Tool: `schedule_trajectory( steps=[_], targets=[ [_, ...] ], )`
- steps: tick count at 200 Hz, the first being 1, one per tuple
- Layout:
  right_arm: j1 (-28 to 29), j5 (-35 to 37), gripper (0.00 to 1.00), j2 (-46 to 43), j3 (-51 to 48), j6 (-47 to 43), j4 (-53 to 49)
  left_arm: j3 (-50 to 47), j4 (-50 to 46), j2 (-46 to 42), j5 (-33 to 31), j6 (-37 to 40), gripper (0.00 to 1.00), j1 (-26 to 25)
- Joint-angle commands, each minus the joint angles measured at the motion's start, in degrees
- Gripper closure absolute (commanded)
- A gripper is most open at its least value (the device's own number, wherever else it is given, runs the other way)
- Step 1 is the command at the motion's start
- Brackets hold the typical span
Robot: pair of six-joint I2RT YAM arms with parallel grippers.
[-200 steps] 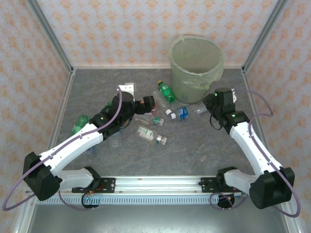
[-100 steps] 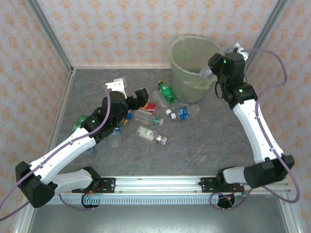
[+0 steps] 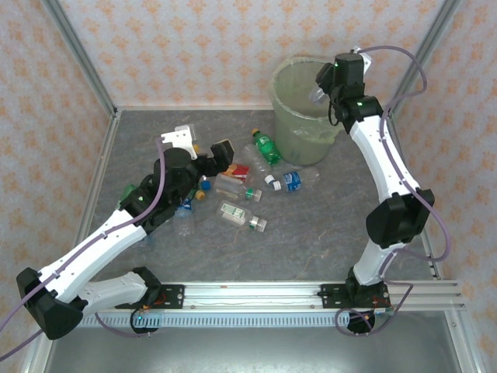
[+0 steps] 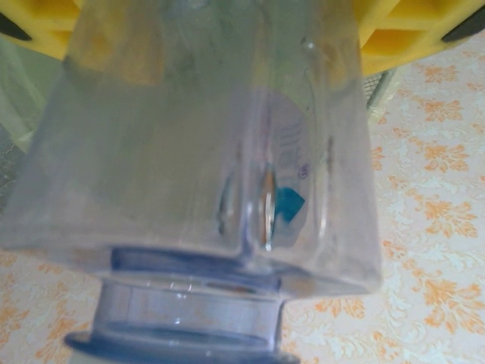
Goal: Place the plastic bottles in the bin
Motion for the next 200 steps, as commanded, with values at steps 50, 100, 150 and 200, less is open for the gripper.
schedule_trajectory(
  steps=[50, 100, 150, 200],
  targets=[
    [0.28, -1.54, 0.19, 0.59, 3.99, -1.52, -3.43, 1.12, -2.22, 0.04, 0.22, -1.18, 0.01, -0.36],
    [0.36, -3.61, 0.07, -2.80, 2.91, -2.43, -4.29, 0.82, -2.99, 0.97, -0.04, -2.07, 0.01, -0.36],
    [4.59, -4.34, 0.03, -7.91, -1.95, -5.97, -3.87, -1.71, -4.46, 0.07, -0.85, -7.40, 0.01, -0.27],
    [13.36, -4.40, 0.00, -11.32, -6.45, -9.70, -4.98, -5.94, -9.58, -4.05, -1.04, -14.15, 0.01, 1.58]
  ],
)
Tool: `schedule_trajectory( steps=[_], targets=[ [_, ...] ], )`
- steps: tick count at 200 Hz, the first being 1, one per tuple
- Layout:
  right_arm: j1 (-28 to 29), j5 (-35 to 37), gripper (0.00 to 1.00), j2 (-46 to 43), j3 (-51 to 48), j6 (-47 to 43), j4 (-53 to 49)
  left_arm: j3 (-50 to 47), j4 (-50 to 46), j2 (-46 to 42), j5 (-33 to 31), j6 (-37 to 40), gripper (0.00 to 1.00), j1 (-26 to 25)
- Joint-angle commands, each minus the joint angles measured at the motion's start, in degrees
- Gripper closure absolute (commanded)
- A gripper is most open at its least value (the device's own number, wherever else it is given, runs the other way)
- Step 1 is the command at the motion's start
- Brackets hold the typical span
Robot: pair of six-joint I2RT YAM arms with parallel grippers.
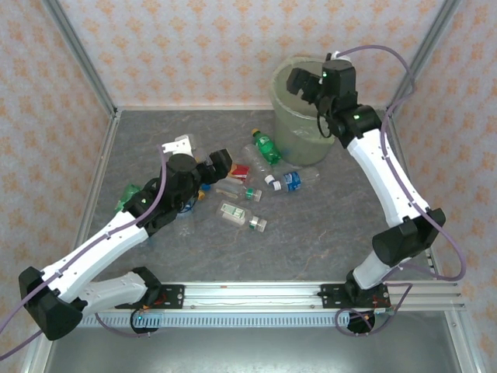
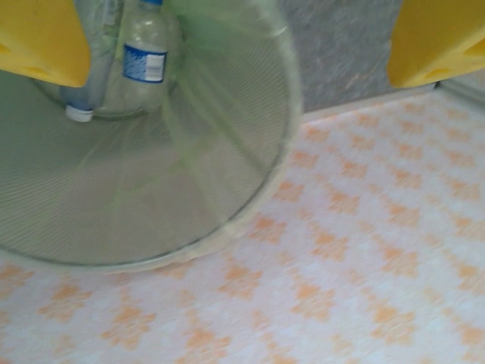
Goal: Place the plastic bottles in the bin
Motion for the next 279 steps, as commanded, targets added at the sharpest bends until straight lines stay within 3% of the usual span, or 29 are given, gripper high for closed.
schedule_trajectory(
  steps=[1, 62, 123, 166, 203, 279],
  targets=[
    [3.77, 0.04, 0.00, -1.87, -2.22, -3.43, -1.35, -2.01, -4.64, -3.28, -0.93, -4.76, 0.01, 1.56],
    [15.94, 3.09, 0.00, -2.78, -9.04, -3.58, -4.35, -4.84, -13.59, -11.99, 4.96, -5.33, 0.01, 9.66],
    [25.36, 1.80, 0.00, -1.53, -20.02, -2.17, -5.28, -9.56, -19.81, -22.08, 8.97, -5.51, 0.01, 9.81],
    [30.77, 0.17, 0.07, 1.60, -25.25, -2.41, -3.78, -8.15, -23.45, -24.26, 12.11, -3.16, 0.01, 9.75],
    [32.67, -1.79, 0.09, 7.05, -26.51, -4.07, -3.07, -6.79, -23.02, -23.43, 10.82, -0.27, 0.01, 9.73],
    [33.18, -2.81, 0.09, 13.21, -24.86, -10.94, -1.50, -7.10, -19.93, -21.94, 9.89, -5.52, 0.01, 9.80]
  ],
)
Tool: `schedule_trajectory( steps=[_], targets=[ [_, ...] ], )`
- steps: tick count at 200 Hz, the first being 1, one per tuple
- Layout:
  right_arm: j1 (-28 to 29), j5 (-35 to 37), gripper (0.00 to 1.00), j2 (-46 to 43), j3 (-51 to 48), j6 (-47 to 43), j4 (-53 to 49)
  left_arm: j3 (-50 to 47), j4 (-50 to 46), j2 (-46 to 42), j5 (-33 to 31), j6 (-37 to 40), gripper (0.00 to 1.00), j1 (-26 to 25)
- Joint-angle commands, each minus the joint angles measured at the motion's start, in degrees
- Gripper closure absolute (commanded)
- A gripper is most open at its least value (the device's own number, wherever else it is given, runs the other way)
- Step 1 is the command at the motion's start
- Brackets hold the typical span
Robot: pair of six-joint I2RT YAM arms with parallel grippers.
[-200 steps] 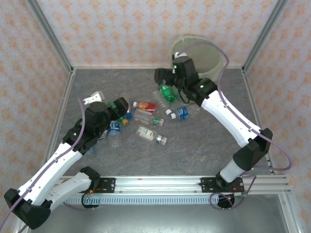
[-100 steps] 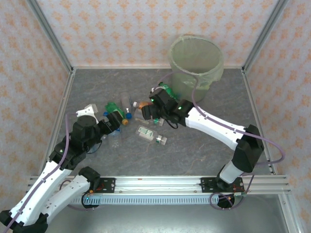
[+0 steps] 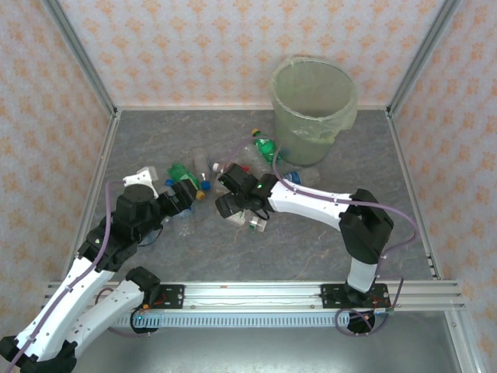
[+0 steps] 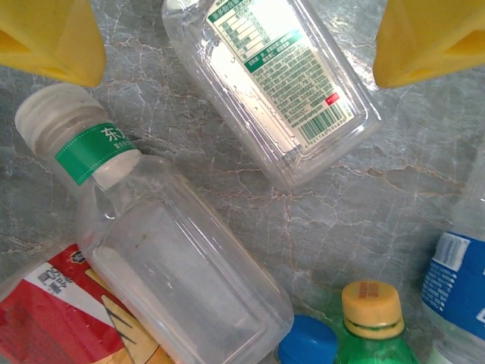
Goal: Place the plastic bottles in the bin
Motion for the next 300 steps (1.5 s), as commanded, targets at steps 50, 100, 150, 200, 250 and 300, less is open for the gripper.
schedule_trajectory(
  steps=[50, 100, 150, 200, 250, 300],
  targets=[
    [0.23, -0.53, 0.13, 4.30, 1.52, -6.44, 0.51, 1.31, 0.65, -0.19, -1.61, -1.87, 0.01, 0.39],
    [0.34, -1.70, 0.14, 6.61, 0.93, -8.05, 0.07, 0.96, 0.29, -0.51, -1.08, -1.78, 0.01, 0.36],
    [0.58, -1.70, 0.15, 6.25, 0.93, -7.83, -0.95, 1.35, 0.20, -0.29, -1.00, -1.04, 0.01, 0.36],
    [1.44, -3.68, 0.13, 3.97, 1.15, -7.79, -2.37, 1.78, 0.44, 0.16, -0.92, -0.73, 0.01, 0.39],
    [1.74, -5.25, 0.10, 3.29, -0.57, -7.96, -2.35, 1.62, 0.10, -0.19, -0.64, -0.77, 0.01, 0.31],
    [2.54, -6.86, 0.10, 5.70, -2.90, -7.03, -0.46, 1.07, -0.94, -1.71, -0.64, -1.52, 0.01, 0.34]
  ],
)
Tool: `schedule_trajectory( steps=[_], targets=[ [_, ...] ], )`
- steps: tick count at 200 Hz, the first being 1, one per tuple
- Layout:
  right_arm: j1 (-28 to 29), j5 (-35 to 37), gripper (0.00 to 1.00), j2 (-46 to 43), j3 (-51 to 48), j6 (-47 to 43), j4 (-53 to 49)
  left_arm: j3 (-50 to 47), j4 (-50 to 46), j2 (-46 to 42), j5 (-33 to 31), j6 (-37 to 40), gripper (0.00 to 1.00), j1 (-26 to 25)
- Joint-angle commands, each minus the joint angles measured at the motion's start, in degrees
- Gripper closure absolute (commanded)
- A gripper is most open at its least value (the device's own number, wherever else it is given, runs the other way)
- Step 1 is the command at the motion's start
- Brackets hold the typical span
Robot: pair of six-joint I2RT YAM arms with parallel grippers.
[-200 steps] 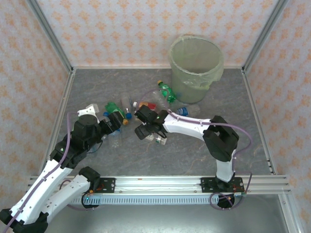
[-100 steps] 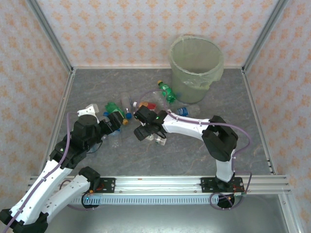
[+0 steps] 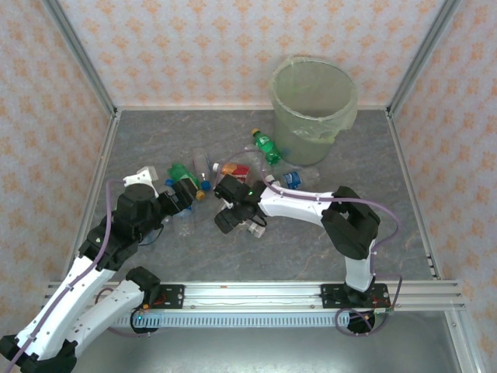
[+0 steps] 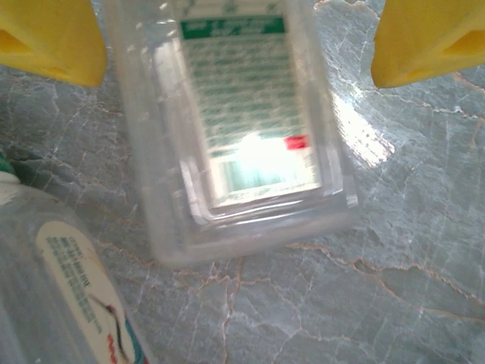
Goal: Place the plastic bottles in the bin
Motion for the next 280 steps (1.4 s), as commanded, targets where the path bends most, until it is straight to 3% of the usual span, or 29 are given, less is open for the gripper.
schedule_trajectory(
  steps=[1, 57, 95, 179, 243, 280],
  targets=[
    [0.93, -0.41, 0.10, 0.80, -1.39, -0.04, 0.18, 0.94, -0.85, -1.28, -0.43, -0.40, 0.01, 0.37],
    [0.96, 1.94, 0.15, 2.45, -1.23, 0.41, 1.52, 0.79, -0.95, -2.19, 0.60, -0.10, 0.01, 0.33],
    [0.96, 3.01, 0.34, 2.02, -1.22, 1.07, 1.63, 0.88, 1.39, -2.00, 1.95, 1.06, 0.01, 0.31],
    [0.58, 10.62, 0.40, -9.33, 0.17, 4.98, 1.28, 4.16, 6.32, 2.29, 2.38, 3.54, 0.01, 0.37],
    [-8.78, 13.27, 0.41, -22.39, 5.29, 7.41, 1.43, 6.60, 10.98, 6.40, 3.75, 5.98, 0.01, 0.29],
    [-18.18, 11.91, 0.43, -24.99, 13.49, 8.30, 1.72, 7.02, 14.45, 8.70, 5.08, 6.10, 0.01, 0.26]
  ],
)
